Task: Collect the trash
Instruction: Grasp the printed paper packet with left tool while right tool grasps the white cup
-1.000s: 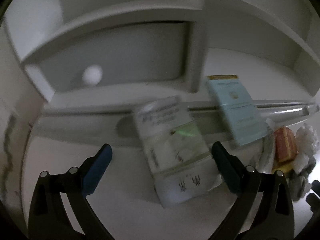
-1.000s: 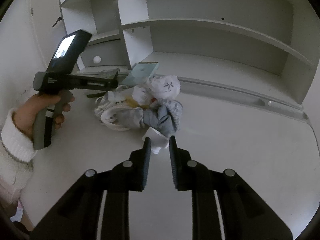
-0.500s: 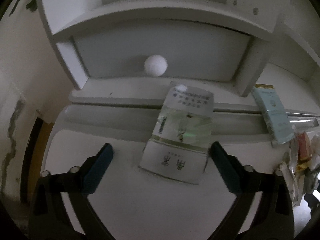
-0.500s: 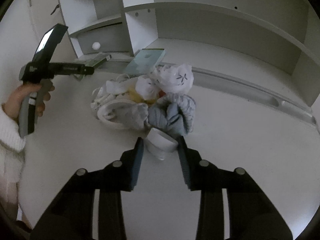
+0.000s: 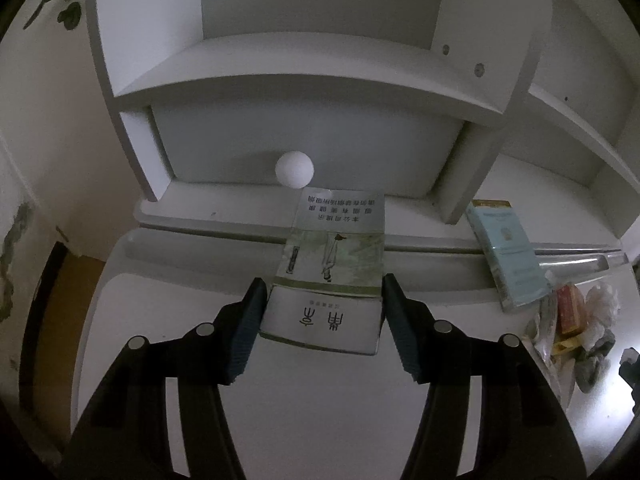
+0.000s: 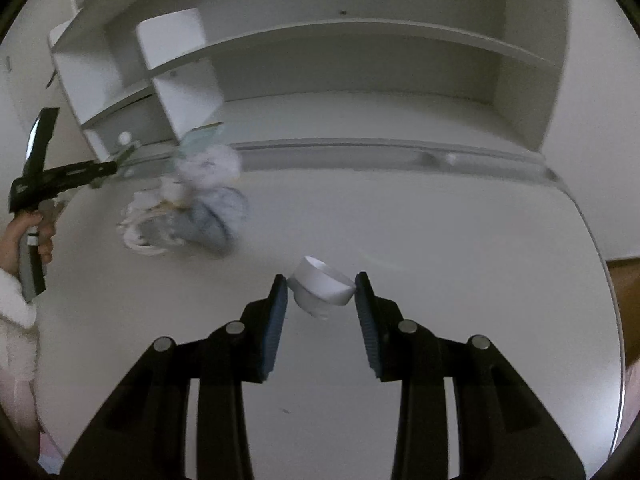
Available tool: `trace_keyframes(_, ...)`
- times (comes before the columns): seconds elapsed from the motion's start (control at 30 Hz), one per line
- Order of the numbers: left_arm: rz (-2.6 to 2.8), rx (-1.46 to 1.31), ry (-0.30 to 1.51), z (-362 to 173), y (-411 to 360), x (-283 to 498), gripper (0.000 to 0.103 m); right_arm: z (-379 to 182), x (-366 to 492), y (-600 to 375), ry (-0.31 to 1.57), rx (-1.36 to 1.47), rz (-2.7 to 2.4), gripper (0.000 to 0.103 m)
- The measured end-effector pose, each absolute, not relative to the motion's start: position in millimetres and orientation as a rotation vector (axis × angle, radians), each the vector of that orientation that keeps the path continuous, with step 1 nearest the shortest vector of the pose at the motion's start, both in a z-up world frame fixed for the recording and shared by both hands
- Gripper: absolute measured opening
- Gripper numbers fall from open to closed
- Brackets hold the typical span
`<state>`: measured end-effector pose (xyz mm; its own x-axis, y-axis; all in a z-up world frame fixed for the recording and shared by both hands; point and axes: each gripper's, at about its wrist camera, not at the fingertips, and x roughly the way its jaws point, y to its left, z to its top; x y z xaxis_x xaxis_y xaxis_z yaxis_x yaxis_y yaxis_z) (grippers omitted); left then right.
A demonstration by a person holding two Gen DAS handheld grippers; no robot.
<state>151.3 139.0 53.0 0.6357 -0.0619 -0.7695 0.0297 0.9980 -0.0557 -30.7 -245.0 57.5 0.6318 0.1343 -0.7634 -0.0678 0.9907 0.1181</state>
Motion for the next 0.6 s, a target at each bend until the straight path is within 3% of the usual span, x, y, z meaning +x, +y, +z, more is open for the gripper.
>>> trace_keyframes(0.6, -0.060, -0.028, 0.884, 50, 130, 150, 0.057, 60, -40, -240, 0.819, 0.061, 0.050, 0.035)
